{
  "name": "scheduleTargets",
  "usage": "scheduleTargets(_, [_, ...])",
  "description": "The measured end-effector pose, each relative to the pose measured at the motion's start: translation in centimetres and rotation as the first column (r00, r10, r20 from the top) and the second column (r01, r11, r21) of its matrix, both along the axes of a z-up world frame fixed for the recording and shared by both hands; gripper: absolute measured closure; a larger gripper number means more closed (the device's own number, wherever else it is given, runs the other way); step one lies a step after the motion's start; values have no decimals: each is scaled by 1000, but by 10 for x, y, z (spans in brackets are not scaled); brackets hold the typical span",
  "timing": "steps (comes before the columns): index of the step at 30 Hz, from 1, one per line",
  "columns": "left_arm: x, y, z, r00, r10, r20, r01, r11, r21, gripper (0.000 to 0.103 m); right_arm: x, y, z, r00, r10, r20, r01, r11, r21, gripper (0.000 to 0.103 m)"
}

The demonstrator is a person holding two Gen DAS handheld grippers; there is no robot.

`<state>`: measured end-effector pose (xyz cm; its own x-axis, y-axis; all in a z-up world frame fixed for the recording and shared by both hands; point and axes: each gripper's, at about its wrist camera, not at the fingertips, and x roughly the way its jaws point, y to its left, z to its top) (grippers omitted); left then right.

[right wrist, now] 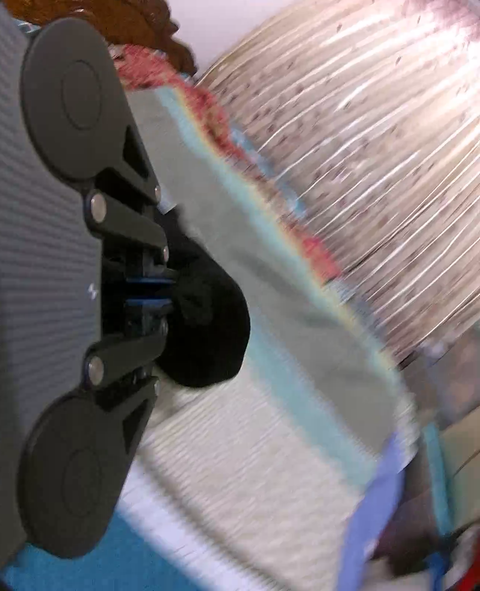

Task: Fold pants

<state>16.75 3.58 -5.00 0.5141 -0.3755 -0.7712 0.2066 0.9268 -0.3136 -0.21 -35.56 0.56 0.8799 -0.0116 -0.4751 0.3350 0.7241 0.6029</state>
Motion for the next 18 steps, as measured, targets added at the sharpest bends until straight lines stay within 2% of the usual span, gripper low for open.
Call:
scheduleTargets(1, [8, -14, -7, 1000, -14, 0, 14, 1000, 21, 1, -11, 0, -6, 1000, -5, -12, 5, 1000, 15, 93])
scheduleTargets(2, [14, -24, -14, 1000, -23, -3, 23, 998, 54, 14, -18, 1, -10, 1000, -7, -20, 8, 999, 35, 93])
scheduleTargets(3, [22, -38, -23, 999, -40, -26, 42, 993, 107, 34, -24, 0, -12, 1000, -5, -23, 6, 998, 58, 93])
scheduleTargets(4, [30, -47, -29, 997, -57, -52, 64, 988, 140, 68, -27, 2, -9, 1000, 4, -17, -2, 997, 80, 93])
scheduleTargets(5, [38, -51, -24, 998, -56, -39, 62, 983, 172, 80, -29, 2, -4, 1000, 18, -4, -17, 995, 99, 93])
scheduleTargets(6, [46, -50, -14, 999, -47, -20, 50, 983, 175, 81, -28, 1, 4, 999, 39, 16, -41, 993, 114, 93])
scheduleTargets(8, [64, -34, 27, 994, 15, 109, -35, 982, 183, 83, -22, 12, 21, 990, 117, 76, -127, 980, 151, 93])
scheduleTargets(10, [80, -4, 81, 969, 104, 222, -131, 985, 109, 83, -13, 26, 33, 966, 201, 161, -236, 942, 241, 93])
scheduleTargets(11, [83, 12, 108, 946, 157, 283, -185, 980, 78, 81, -16, 32, 35, 950, 233, 208, -286, 916, 282, 93])
scheduleTargets(12, [81, 20, 125, 922, 188, 337, -229, 970, 85, 77, -13, 42, 35, 928, 268, 259, -344, 882, 323, 93])
scheduleTargets(13, [77, 26, 137, 893, 216, 395, -277, 955, 103, 57, -11, 53, 32, 908, 303, 291, -397, 846, 357, 93])
scheduleTargets(14, [69, 33, 146, 865, 234, 444, -319, 939, 126, 18, -7, 68, 25, 892, 343, 294, -439, 811, 387, 89])
scheduleTargets(15, [59, 40, 149, 847, 236, 477, -339, 930, 141, 3, -2, 83, 16, 882, 394, 260, -469, 788, 399, 87])
scheduleTargets(16, [47, 47, 147, 835, 229, 501, -339, 930, 141, 1, 2, 101, 4, 866, 468, 178, -499, 784, 368, 84])
scheduleTargets(17, [31, 54, 140, 836, 210, 507, -326, 933, 151, 0, 3, 114, -7, 852, 515, 93, -517, 799, 307, 77])
scheduleTargets(18, [19, 60, 130, 851, 193, 489, -309, 936, 169, 0, 2, 123, -18, 842, 539, 4, -525, 819, 231, 75])
